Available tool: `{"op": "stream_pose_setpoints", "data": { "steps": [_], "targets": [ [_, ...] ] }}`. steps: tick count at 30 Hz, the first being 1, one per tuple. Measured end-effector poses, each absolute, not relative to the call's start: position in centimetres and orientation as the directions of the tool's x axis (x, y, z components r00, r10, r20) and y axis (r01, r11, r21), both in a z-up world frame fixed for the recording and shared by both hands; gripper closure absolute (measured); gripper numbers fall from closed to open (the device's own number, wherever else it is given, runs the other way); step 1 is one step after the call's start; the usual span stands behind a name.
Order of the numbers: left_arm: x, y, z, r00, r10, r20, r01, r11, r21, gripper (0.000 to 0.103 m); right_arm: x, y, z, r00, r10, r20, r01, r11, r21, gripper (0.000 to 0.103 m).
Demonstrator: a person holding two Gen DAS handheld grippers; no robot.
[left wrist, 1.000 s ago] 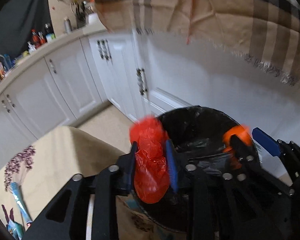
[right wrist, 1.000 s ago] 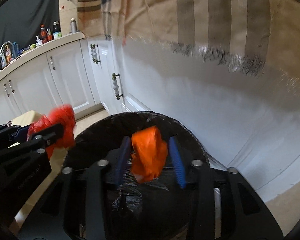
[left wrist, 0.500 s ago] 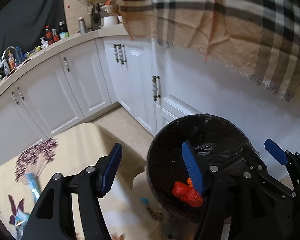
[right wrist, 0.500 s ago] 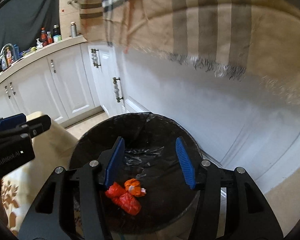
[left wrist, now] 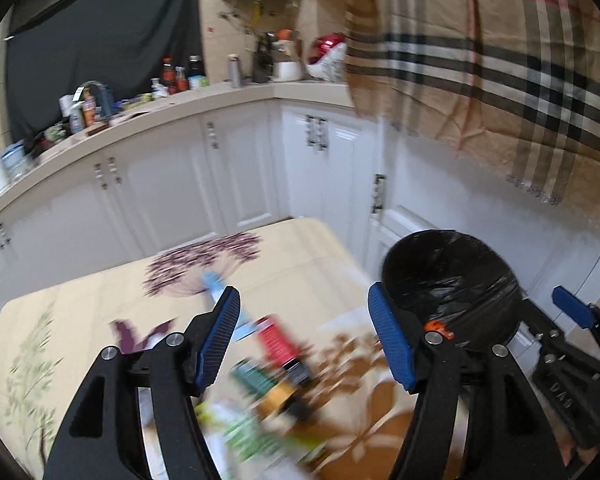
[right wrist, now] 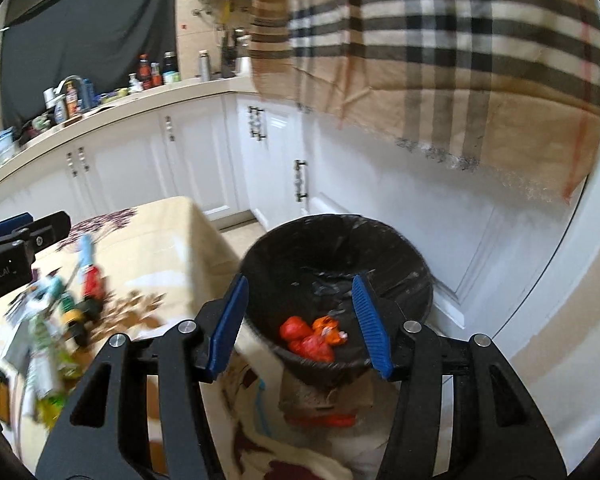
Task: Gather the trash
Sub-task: 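Grasp the gold spray can with the left gripper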
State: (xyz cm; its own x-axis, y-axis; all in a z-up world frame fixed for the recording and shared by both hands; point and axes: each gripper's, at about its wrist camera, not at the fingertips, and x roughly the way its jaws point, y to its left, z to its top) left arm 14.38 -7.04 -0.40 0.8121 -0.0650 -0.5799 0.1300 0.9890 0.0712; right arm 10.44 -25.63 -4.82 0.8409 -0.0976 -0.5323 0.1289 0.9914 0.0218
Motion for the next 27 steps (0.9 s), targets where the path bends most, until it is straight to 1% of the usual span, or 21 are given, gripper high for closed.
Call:
{"op": "stream_pose_setpoints", "data": {
  "steps": [5,12,20,27],
  "targets": [
    [10.8,-2.8,-0.5,0.818,-0.013,-0.575,0.057,0.997,0.060,0.037,7.4,-22.4,-4.4,0.846,-0.042,-0.531,0.058,0.998,0.014,0.050],
    [6.5,1.7,-1.6,0.809,0.056,-0.585,-0.028,0.998,0.056,0.035,4.4,-18.2,-5.5,0.828,0.032,-0.560,-0.042,0.999,-0.005,0.050],
    [3.2,4.9,-3.9,0.779,0.098,-0.619,-0.084,0.995,0.051,0.034,1.7,-14.2,-7.4,0.796,0.097,-0.598,-0.141,0.990,-0.027,0.050],
    [1.3,6.6,-6.0,0.749,0.114,-0.653,-0.117,0.992,0.039,0.034,0.9,-12.7,-8.4,0.778,0.119,-0.617,-0.178,0.983,-0.035,0.050]
  ]
}}
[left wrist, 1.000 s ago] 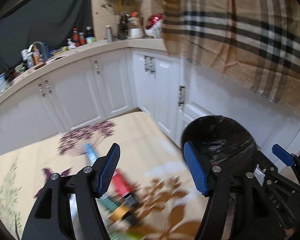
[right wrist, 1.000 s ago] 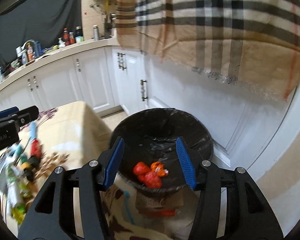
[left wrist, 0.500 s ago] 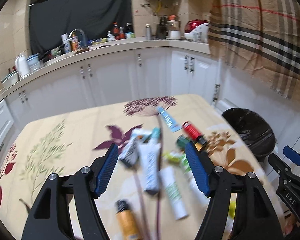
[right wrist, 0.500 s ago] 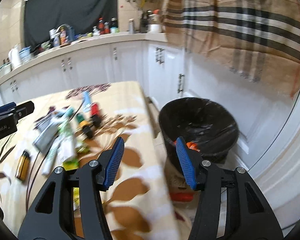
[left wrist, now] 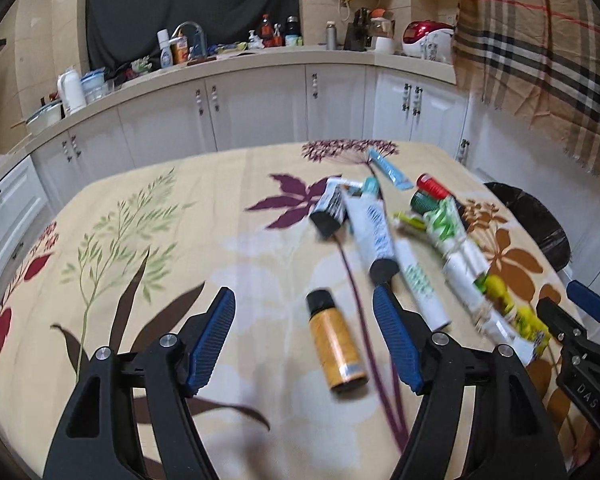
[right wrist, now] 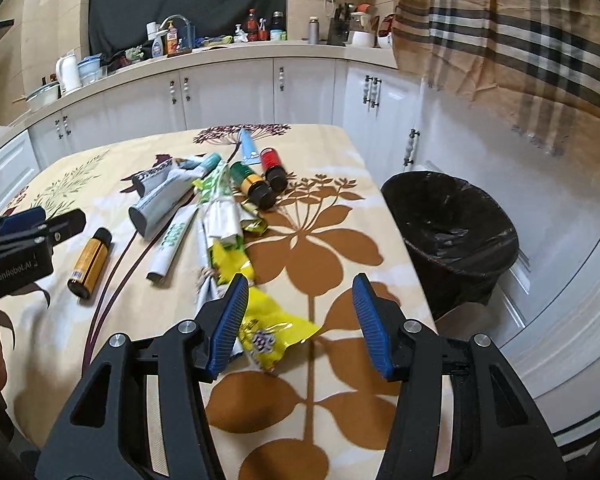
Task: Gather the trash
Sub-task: 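Grasp the gold spray can with the left gripper, then grasp the yellow snack wrapper with the right gripper while the left holds the spray can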
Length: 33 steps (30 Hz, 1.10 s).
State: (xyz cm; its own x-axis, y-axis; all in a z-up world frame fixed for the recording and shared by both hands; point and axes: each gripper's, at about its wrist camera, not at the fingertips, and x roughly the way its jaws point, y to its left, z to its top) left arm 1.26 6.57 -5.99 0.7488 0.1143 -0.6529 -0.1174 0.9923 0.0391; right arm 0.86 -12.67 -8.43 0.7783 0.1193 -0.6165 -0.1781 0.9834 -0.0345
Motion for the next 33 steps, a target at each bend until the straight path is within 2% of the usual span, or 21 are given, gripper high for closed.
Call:
{"op": "stream_pose_setpoints", "data": {
  "steps": [9,11,13,18,33],
  "targets": [
    [1.1,6.5,-7.7,0.717,0.089,-0.691,-0.107,0.994,0.017,0.034,0.2,-12.6,-8.9,0.774,0.121,-0.621,-0.177,0.984,-0.029,0.050],
    [1.3,6.3,-8.0,0.714,0.085,-0.695,-0.101,0.995,0.018,0.037,0.1,-12.6,-8.9,0.774,0.122,-0.621,-0.178,0.984,-0.029,0.050],
    [1.6,6.0,-8.4,0.702,0.070,-0.709,-0.086,0.996,0.013,0.055,0.1,-12.6,-9.0,0.774,0.121,-0.621,-0.177,0.984,-0.029,0.050],
    [1.9,5.9,-9.2,0.679,0.043,-0.733,-0.065,0.998,-0.001,0.077,0.1,-12.8,-9.0,0.774,0.118,-0.623,-0.171,0.985,-0.027,0.050],
    [0.7,6.9,-9.1,0.682,0.027,-0.731,-0.067,0.997,-0.025,0.078,0.6,-12.0,-9.8,0.749,0.134,-0.649,-0.201,0.979,-0.029,0.050]
  ]
}}
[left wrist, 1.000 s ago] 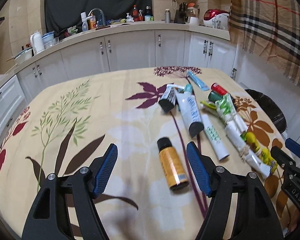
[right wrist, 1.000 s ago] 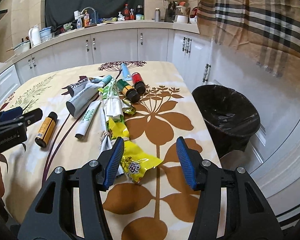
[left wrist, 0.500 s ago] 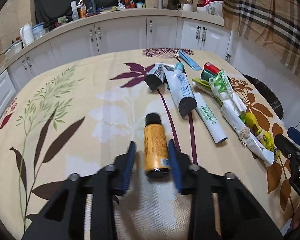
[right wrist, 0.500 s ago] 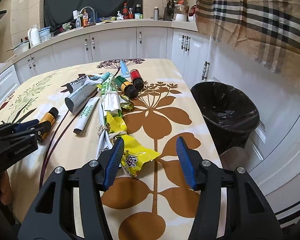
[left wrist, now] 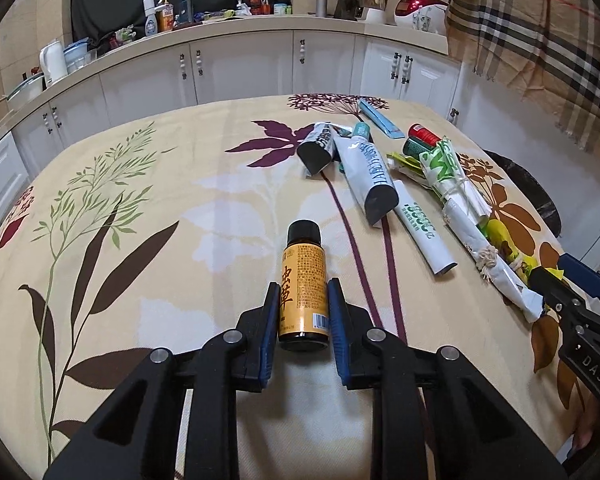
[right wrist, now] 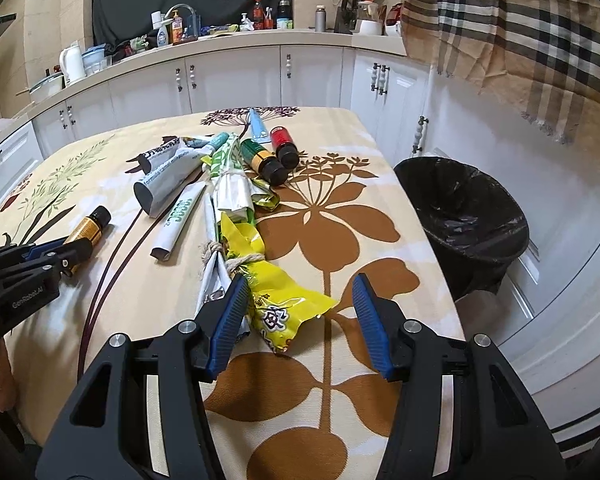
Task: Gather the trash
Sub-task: 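Grasp the yellow snack wrapper with the right gripper while the left holds the spray can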
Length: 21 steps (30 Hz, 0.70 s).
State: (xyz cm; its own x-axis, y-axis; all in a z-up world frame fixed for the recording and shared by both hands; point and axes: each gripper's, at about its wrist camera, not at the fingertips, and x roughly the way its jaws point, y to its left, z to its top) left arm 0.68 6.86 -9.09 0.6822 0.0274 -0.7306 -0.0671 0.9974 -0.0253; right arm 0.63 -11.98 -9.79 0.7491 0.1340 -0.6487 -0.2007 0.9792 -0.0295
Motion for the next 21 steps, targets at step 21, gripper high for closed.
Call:
{"op": "stream_pose_setpoints", "data": {
  "steps": [21],
  "targets": [
    [0.3,7.9,-8.8,0.691,0.036,-0.722,-0.090,0.995,-0.037,0.078,0.6,-10.2,-10.6,0.697,0.203,-0.688,-0.292,0.956,-0.013,0.084]
  ]
}}
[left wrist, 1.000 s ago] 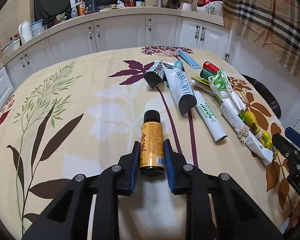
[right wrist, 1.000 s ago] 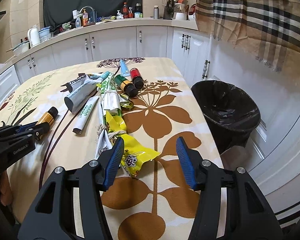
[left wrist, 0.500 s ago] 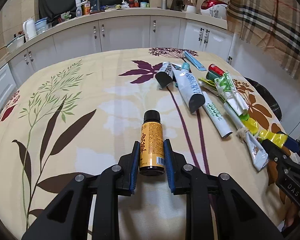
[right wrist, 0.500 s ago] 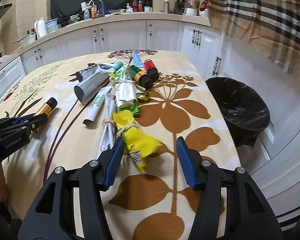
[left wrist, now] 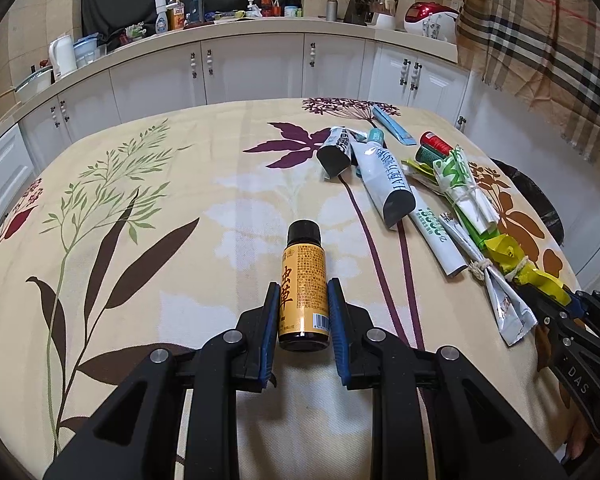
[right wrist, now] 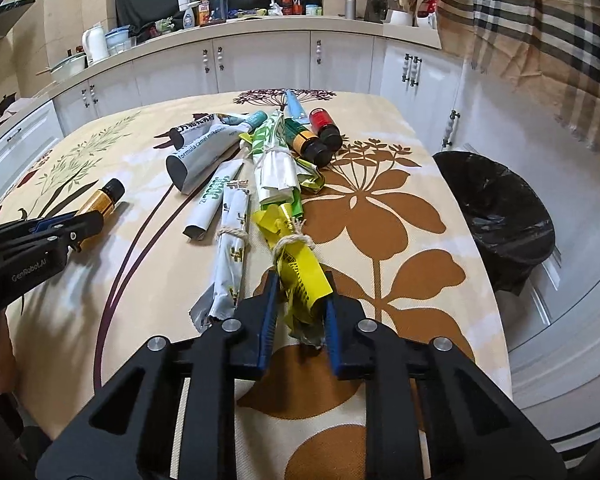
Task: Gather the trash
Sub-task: 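Grasp the yellow snack wrapper with the right gripper while the left holds the spray can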
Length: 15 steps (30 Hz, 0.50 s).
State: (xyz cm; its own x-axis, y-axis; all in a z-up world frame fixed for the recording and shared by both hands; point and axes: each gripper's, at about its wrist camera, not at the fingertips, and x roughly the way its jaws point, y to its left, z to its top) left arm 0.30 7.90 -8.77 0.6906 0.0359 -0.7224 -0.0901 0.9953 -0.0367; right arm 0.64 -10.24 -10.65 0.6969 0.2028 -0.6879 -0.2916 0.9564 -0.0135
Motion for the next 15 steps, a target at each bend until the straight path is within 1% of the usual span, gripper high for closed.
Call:
{"op": "stream_pose_setpoints", "data": {
  "steps": [15],
  "targets": [
    [-0.4,7.5,-7.9,0.717,0.048,-0.695,-0.094,0.995,-0.028,0.078,0.0,-11.5,-9.9,0.729,0.202,-0.654,-0.259,0.966,0.009,0.087]
  ]
}}
